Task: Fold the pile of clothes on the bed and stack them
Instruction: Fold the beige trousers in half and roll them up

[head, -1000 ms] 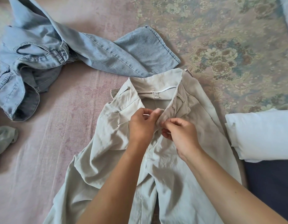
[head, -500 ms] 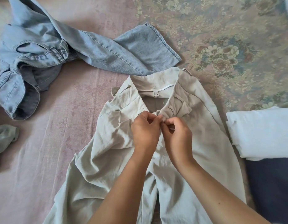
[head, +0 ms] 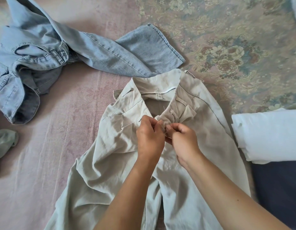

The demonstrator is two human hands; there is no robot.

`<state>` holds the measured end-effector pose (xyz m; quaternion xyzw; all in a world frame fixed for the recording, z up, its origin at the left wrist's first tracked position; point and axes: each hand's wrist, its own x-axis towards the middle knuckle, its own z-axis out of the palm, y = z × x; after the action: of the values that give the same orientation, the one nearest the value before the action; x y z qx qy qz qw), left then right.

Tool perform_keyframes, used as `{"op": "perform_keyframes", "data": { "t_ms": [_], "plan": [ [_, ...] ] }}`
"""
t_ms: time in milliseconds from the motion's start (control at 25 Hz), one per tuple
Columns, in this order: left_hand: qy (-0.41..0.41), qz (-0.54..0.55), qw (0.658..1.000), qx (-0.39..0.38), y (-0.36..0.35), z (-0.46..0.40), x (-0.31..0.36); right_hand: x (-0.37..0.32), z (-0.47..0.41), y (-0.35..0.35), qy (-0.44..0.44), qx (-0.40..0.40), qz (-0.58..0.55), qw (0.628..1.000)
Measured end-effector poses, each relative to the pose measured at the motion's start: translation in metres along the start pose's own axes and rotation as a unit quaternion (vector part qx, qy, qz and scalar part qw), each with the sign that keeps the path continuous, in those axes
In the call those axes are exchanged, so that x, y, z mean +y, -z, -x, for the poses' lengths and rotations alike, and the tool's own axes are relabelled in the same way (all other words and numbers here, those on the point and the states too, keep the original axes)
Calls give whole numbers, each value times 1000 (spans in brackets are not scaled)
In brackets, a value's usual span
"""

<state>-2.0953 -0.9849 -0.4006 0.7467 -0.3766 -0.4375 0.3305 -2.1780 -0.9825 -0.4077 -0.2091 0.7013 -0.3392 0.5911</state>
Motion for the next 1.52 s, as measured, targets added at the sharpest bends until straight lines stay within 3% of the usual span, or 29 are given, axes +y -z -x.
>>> {"op": "perform_keyframes", "data": {
  "t_ms": [120,240,400,520,600,680,760,840,920,1000,1040,1080,1160,1240,1400,1520],
  "plan": [
    [43,45,998,-6,3,-7,-7,-11,-3,2,-109,-55,-92,988],
    [31,46,998,-34,8,-12,-11,-12,-4,7,-161,-99,-99,977],
    [-49,70,990,-113,22,-14,-12,-10,-4,19,-128,-109,-62,984],
    [-220,-29,965,-143,33,-17,-21,-14,-17,39,31,-62,178,982],
    [-376,-121,911,-114,35,-26,-34,-23,-36,55,226,-13,374,899],
    [-466,-232,849,-92,34,-35,-46,-42,-60,61,390,-10,537,748],
    [-531,-292,790,-89,32,-43,-52,-69,-83,56,399,-51,678,616],
    [-538,-307,776,-119,38,-60,-46,-96,-108,52,368,-81,771,513],
    [-511,-333,787,-89,44,-96,-39,-119,-127,54,389,-97,801,444],
    [-468,-436,764,-89,52,-134,-21,-134,-140,56,442,-120,796,395],
    [-432,-498,744,-110,55,-148,-9,-141,-143,58,431,-133,804,387],
    [-382,-554,727,-136,56,-159,0,-147,-145,60,401,-137,811,402],
    [-296,-587,735,-166,56,-173,6,-155,-148,64,326,-107,809,478],
    [-244,-543,783,-181,54,-181,3,-153,-151,68,318,-68,766,555],
    [-244,-316,899,-181,84,-189,-1,-153,-149,71,297,-24,692,657],
    [-233,-233,929,-165,126,-181,19,-161,-149,80,226,16,679,698]
  ]
}}
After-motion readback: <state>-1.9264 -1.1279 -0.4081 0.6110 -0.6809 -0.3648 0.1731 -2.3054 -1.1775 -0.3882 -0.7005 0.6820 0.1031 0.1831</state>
